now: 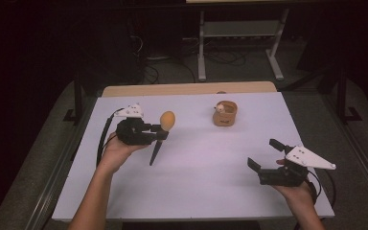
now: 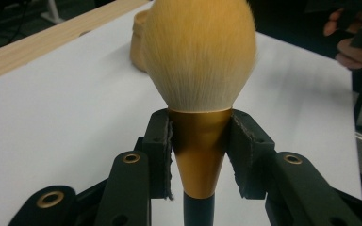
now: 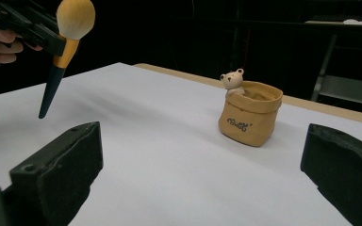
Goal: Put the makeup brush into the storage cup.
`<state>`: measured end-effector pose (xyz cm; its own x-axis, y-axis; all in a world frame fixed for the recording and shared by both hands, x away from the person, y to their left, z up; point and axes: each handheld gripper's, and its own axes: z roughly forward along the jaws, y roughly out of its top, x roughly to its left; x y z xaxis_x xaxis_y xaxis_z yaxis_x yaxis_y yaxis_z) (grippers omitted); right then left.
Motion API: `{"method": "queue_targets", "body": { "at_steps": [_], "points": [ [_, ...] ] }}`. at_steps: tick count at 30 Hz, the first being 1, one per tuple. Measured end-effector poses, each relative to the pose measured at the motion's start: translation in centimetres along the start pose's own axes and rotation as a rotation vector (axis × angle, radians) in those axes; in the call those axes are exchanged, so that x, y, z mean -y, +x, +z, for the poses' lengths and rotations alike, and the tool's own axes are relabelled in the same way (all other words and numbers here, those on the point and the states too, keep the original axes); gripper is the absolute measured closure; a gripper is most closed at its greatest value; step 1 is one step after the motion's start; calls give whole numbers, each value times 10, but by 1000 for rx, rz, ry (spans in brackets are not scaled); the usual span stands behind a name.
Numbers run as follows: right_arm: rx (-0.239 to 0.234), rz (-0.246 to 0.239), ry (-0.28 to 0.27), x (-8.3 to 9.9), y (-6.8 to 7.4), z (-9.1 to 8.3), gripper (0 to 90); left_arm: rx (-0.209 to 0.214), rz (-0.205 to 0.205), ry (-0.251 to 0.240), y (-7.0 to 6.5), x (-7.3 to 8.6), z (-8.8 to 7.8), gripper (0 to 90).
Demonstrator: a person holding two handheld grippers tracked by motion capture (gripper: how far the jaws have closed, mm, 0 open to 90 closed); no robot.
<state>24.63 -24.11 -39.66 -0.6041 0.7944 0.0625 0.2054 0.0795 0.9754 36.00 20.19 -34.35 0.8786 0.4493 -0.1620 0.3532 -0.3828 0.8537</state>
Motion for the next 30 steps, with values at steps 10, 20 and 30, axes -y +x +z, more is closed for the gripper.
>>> {"method": "queue_targets", "body": {
  "at_steps": [10, 20, 30],
  "points": [
    [-8, -5, 8, 0, 1, 2, 0, 32, -2, -90, -1, 3, -5, 625],
    [-47, 16, -19, -12, -3, 9, 0, 38, 11, -115, -5, 4, -4, 625],
    [-56, -2, -37, -30, -12, 22, 0, 55, 17, -166, -7, 2, -7, 625]
  ]
}}
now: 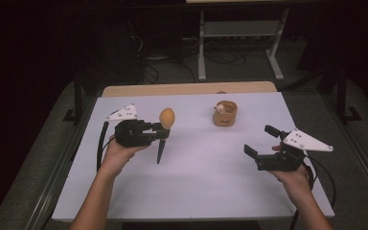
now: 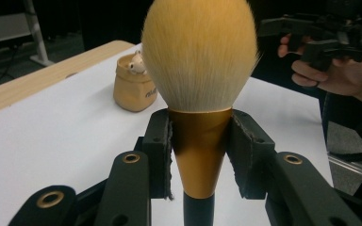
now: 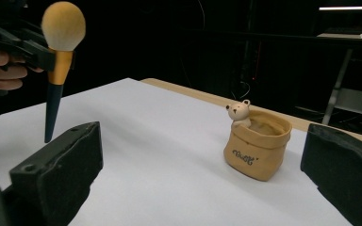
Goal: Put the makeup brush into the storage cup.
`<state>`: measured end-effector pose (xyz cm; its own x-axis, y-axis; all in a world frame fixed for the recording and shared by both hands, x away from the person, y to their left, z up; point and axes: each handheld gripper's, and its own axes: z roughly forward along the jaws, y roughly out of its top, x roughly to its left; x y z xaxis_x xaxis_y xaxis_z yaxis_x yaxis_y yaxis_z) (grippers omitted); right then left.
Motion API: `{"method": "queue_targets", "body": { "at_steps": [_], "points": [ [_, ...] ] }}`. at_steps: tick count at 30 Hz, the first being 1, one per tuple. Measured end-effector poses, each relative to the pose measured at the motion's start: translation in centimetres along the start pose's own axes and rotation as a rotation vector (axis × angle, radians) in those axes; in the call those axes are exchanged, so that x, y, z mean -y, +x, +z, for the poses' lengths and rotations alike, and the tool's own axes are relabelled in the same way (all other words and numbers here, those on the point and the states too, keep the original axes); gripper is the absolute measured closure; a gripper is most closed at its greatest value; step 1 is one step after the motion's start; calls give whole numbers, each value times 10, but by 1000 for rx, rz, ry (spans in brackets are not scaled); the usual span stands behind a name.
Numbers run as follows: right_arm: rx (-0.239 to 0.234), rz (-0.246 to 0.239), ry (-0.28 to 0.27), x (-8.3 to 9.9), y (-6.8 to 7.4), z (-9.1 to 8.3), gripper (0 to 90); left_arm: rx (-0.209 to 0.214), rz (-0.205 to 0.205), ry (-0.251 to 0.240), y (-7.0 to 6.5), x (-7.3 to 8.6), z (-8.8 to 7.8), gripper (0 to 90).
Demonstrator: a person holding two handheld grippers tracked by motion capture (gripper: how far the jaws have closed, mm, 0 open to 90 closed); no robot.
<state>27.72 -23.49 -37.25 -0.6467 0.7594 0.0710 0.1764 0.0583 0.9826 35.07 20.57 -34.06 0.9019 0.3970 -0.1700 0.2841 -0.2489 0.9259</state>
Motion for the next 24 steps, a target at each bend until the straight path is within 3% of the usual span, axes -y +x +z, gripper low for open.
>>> {"method": "queue_targets", "body": {
  "at_steps": [13, 24],
  "points": [
    [-75, 10, 6, -9, -10, 22, 0, 29, 8, -25, -2, -1, 1, 625],
    [-127, 0, 38, -11, -3, 39, 0, 62, 20, -50, -9, -2, 4, 625]
  ]
}}
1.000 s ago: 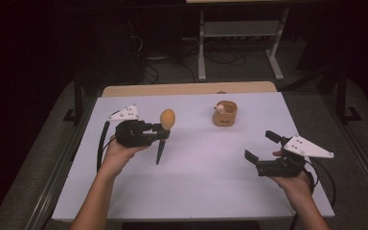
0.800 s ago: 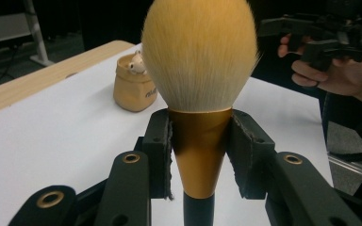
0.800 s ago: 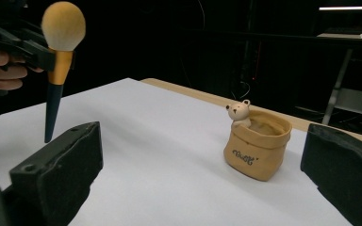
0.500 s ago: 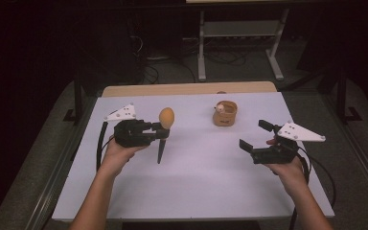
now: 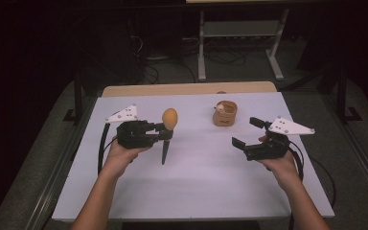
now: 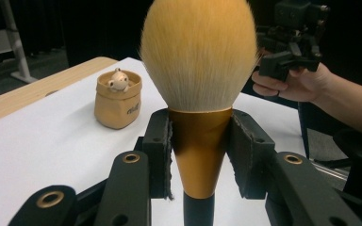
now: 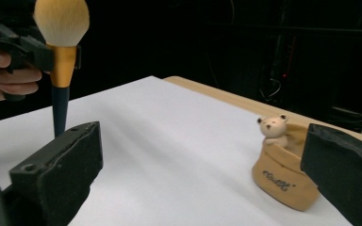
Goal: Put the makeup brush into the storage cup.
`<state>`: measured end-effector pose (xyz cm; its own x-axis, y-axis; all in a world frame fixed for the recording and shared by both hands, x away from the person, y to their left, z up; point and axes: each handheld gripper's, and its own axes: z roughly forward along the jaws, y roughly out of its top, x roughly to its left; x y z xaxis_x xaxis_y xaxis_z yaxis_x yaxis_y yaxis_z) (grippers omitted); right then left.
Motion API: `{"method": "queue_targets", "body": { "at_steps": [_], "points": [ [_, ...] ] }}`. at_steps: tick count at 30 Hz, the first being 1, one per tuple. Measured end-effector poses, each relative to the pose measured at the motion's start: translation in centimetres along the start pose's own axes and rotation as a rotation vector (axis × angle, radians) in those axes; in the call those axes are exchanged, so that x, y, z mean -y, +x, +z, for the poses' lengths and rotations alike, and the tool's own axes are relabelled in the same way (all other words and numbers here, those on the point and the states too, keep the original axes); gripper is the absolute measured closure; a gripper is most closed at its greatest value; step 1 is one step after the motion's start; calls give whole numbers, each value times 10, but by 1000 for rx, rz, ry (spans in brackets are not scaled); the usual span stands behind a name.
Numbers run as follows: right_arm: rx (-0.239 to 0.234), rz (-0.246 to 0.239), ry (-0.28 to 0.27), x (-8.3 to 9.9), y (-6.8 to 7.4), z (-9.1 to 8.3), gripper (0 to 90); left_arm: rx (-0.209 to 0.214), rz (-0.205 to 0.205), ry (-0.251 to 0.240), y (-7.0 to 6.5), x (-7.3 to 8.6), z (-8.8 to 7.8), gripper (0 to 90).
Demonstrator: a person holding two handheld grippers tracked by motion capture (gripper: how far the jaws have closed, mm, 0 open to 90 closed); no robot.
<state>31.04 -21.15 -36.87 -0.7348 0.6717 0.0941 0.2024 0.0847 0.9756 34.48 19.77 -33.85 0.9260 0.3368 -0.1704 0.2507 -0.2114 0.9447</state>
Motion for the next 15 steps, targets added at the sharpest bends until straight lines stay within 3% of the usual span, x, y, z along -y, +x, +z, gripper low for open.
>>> {"method": "queue_targets", "body": {
  "at_steps": [15],
  "points": [
    [-116, 7, 59, 8, 28, 22, 0, 52, 4, -29, -10, 3, 16, 625]
  ]
}}
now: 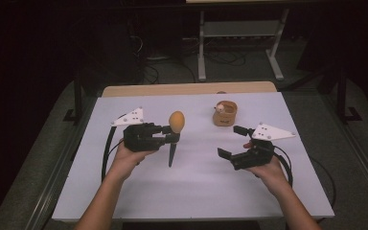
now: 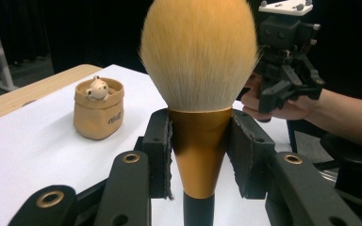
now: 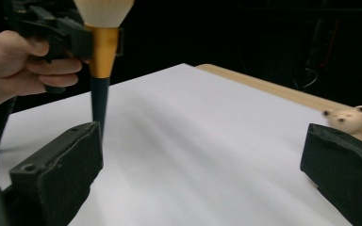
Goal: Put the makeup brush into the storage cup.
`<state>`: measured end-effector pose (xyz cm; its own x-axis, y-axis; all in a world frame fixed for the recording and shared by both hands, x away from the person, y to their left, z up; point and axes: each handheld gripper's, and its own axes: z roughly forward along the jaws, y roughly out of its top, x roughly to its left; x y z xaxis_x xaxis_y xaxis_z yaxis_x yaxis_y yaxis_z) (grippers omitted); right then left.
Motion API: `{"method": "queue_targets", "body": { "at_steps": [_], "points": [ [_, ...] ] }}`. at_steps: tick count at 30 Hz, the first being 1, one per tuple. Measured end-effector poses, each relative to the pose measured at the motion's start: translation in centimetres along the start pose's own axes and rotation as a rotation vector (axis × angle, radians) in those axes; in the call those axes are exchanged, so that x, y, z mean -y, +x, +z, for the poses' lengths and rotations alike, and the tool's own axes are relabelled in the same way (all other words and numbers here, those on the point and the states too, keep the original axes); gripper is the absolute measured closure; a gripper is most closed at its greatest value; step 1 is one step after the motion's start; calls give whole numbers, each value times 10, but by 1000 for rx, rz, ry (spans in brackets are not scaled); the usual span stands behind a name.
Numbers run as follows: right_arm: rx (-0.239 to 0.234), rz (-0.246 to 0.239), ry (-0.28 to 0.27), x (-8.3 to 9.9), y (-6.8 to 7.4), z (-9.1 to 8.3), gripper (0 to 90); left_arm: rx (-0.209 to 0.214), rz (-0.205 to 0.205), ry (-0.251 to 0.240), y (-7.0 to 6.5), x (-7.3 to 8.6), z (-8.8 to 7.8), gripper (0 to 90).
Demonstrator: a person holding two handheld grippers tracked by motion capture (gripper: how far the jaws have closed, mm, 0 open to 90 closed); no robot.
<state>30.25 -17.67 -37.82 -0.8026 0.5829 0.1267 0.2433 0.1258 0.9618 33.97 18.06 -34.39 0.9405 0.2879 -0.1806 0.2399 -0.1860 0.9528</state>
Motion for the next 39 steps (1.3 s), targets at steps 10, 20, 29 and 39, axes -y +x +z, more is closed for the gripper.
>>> {"method": "queue_targets", "body": {
  "at_steps": [10, 20, 29, 39],
  "points": [
    [-54, 1, 17, 4, 12, 11, 2, 18, -2, -11, -5, 3, 11, 625],
    [-102, -1, 31, 6, 24, 23, 59, 35, 0, -35, -12, 4, 21, 625],
    [-133, 20, 37, 8, 32, 30, 131, 47, 0, -36, -18, 5, 29, 625],
    [-162, 47, 43, 9, 39, 39, 189, 58, 10, -34, -24, 6, 39, 625]
  ]
}}
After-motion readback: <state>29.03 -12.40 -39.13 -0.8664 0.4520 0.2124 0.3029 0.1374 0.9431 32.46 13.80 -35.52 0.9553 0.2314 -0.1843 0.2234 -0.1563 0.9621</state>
